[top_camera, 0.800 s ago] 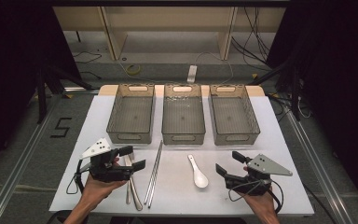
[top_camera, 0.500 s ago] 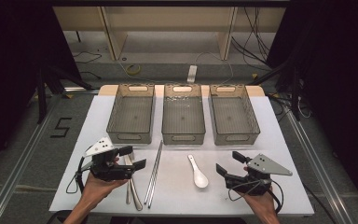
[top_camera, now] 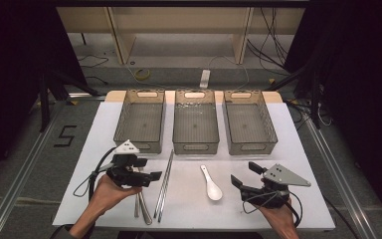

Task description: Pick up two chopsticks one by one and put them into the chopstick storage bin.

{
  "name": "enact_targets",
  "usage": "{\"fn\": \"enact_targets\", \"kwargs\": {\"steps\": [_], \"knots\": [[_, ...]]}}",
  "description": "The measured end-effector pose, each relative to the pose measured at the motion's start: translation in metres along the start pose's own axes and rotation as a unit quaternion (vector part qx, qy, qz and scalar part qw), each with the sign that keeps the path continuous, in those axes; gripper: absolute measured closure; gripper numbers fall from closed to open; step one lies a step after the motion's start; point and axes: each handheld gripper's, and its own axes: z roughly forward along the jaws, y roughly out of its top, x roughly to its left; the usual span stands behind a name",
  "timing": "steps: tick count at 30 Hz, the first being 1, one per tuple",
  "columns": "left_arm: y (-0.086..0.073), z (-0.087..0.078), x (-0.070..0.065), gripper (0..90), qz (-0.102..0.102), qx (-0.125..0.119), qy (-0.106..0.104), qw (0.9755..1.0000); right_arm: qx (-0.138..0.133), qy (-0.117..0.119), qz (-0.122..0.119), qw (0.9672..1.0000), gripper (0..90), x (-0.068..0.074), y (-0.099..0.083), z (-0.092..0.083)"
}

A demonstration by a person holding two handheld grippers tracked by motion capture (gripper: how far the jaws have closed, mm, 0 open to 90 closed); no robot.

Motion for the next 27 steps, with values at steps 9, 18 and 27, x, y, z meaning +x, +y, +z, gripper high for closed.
{"fn": "enact_targets", "kwargs": {"steps": [9,18,27], "knots": [[0.006,0.031,0.005,32.4,-0.011,0.113,0.023,0.9932,0.009,0.008,-0.009,0.9999,25.6,0.002,-0.001,0.002],[0.007,0.06,0.006,44.2,-0.013,0.182,0.034,0.9827,0.013,0.02,-0.01,0.9997,25.7,0.003,-0.001,0.003],[0.01,0.083,0.0,53.8,-0.004,0.221,0.04,0.9744,0.016,0.025,-0.01,0.9995,26.1,0.004,-0.001,0.004]]}}
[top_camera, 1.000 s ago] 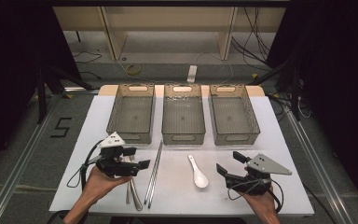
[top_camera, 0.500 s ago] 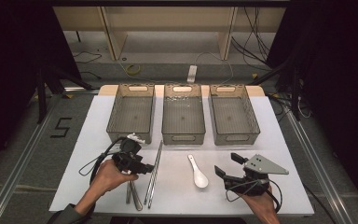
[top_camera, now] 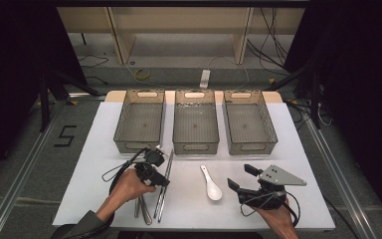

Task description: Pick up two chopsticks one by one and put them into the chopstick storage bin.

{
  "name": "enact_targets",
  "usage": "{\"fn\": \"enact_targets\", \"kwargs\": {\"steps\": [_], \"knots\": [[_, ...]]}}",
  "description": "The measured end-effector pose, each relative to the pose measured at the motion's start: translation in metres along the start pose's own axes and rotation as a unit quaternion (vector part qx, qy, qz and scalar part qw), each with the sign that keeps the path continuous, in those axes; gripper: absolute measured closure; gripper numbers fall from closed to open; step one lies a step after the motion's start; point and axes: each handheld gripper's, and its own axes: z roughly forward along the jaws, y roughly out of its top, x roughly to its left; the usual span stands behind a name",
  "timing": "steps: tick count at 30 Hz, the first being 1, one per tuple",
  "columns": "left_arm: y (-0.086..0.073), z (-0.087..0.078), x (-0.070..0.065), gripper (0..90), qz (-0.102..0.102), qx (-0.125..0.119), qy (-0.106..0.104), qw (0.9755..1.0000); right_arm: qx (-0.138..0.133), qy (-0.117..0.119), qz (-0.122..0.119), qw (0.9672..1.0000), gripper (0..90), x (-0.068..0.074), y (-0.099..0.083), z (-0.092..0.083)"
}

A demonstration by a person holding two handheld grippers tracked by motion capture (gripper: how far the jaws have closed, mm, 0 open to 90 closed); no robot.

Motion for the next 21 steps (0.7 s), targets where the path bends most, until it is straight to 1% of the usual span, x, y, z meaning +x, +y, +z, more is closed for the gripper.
{"fn": "enact_targets", "kwargs": {"steps": [1,2,3,8,11,13,14,16,19,21], "knots": [[0.0004,0.0023,-0.0006,55.2,0.002,0.006,0.001,1.0,0.001,0.0,0.001,1.0,26.1,0.0003,-0.0002,0.0],[0.0002,0.0037,-0.0008,55.2,0.007,0.014,0.008,0.9999,0.001,0.0,0.001,1.0,26.1,0.0003,-0.0002,0.0],[-0.0004,0.0049,-0.0011,56.4,0.007,0.016,0.013,0.9998,0.001,0.0,0.0,1.0,26.2,0.0003,-0.0002,-0.0001],[-0.0005,0.0052,-0.001,60.4,0.007,0.021,0.013,0.9997,0.003,0.003,0.0,1.0,26.4,0.0004,-0.0004,0.0007],[-0.0008,0.0066,-0.0013,61.6,0.012,0.028,0.016,0.9994,0.005,0.002,0.0,1.0,26.6,0.0006,-0.0003,0.0008],[-0.0012,0.0069,-0.0027,61.7,0.017,0.027,0.019,0.9993,0.007,0.0,-0.001,1.0,26.8,0.0005,-0.0004,0.0013],[-0.0014,0.0067,-0.0038,62.1,0.021,0.03,0.019,0.9991,0.009,0.0,0.001,1.0,26.8,0.0005,-0.0004,0.0016],[-0.0016,0.0066,-0.0046,63.1,0.024,0.036,0.012,0.999,0.01,0.0,0.002,0.9999,26.8,0.0004,-0.0006,0.0023],[-0.0019,0.0069,-0.0039,63.5,0.02,0.036,0.009,0.9991,0.012,0.001,0.003,0.9999,26.9,0.0007,-0.0005,0.0031],[-0.0019,0.0069,-0.0033,63.6,0.022,0.04,0.009,0.9989,0.015,0.001,0.002,0.9999,26.9,0.0005,-0.0009,0.0035]]}}
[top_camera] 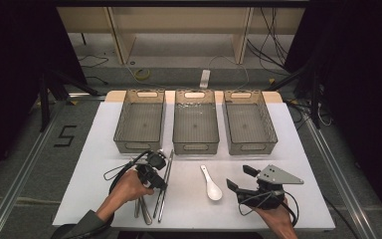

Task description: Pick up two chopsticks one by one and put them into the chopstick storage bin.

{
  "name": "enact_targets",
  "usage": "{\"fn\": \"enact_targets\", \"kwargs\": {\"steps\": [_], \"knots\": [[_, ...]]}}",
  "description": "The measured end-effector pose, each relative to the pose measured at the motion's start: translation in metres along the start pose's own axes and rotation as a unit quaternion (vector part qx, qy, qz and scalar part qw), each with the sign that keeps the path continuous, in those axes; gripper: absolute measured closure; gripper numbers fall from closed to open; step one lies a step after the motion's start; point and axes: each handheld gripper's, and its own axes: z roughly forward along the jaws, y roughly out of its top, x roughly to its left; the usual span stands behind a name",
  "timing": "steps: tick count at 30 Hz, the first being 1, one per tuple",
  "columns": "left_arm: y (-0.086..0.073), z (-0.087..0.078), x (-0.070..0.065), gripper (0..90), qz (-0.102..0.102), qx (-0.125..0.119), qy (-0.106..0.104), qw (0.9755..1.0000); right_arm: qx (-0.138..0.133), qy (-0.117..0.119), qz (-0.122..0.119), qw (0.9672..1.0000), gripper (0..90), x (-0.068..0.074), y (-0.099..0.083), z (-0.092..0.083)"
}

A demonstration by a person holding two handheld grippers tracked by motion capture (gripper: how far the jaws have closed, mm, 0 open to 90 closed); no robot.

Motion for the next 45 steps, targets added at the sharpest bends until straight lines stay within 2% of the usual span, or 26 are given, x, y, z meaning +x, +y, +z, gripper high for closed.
{"fn": "enact_targets", "kwargs": {"steps": [8,12,19,24,28,38,41,45], "knots": [[0.001,0.0,-0.001,66.1,0.0,0.01,0.016,0.9998,0.002,-0.001,0.0,1.0,27.4,0.0,0.0,-0.001],[0.002,0.0,-0.004,68.7,0.01,0.017,0.031,0.9993,0.004,-0.002,-0.002,1.0,27.5,0.0,0.0,-0.001],[0.001,0.0,0.0,72.9,-0.003,0.014,0.025,0.9996,0.006,-0.005,-0.005,1.0,27.9,0.0,-0.001,-0.001],[0.001,-0.001,-0.001,73.8,0.001,0.019,0.031,0.9993,0.007,-0.006,-0.005,1.0,28.1,0.0,-0.001,-0.001],[0.0,-0.001,0.003,74.8,-0.008,0.018,0.023,0.9995,0.007,-0.005,-0.004,1.0,28.1,0.0,-0.001,-0.001],[-0.007,-0.004,0.011,77.9,-0.027,0.015,0.02,0.9993,0.01,-0.004,-0.003,0.9999,28.2,0.0,-0.001,0.0],[-0.009,-0.005,0.014,78.3,-0.03,0.011,0.011,0.9994,0.012,-0.004,-0.003,0.9999,28.2,0.0,-0.001,0.0],[-0.01,-0.005,0.014,78.8,-0.03,0.015,0.017,0.9993,0.014,-0.002,-0.003,0.9999,28.2,0.001,-0.001,0.0]]}}
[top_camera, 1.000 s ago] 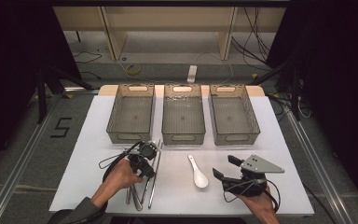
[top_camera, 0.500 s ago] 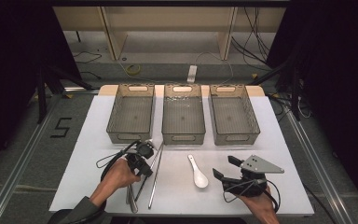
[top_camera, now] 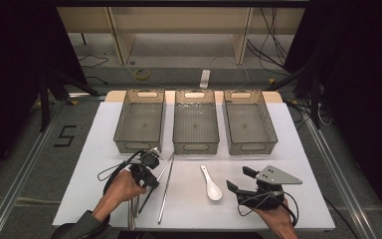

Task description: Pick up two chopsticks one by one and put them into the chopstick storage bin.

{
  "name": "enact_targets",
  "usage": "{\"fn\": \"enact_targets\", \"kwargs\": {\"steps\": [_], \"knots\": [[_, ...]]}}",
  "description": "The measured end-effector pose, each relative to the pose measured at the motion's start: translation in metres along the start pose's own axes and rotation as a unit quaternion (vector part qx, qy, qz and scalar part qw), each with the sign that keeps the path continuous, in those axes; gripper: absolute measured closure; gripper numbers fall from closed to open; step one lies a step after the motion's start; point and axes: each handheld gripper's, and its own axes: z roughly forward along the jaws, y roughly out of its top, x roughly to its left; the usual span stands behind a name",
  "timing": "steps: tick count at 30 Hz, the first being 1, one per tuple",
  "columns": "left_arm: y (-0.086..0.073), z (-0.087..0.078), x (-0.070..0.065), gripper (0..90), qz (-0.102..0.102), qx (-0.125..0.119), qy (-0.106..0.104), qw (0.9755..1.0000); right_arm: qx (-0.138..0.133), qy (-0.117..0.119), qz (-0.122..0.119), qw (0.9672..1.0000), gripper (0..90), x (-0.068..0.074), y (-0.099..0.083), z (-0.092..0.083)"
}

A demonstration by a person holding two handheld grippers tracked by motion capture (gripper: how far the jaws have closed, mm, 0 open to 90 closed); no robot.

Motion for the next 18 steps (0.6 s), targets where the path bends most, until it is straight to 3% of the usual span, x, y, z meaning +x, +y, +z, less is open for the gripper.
{"fn": "enact_targets", "kwargs": {"steps": [18], "knots": [[-0.0057,-0.0018,0.0041,81.5,-0.015,0.005,0.0,0.9999,0.005,0.001,0.002,1.0,28.3,-0.0002,-0.0006,0.001]]}}
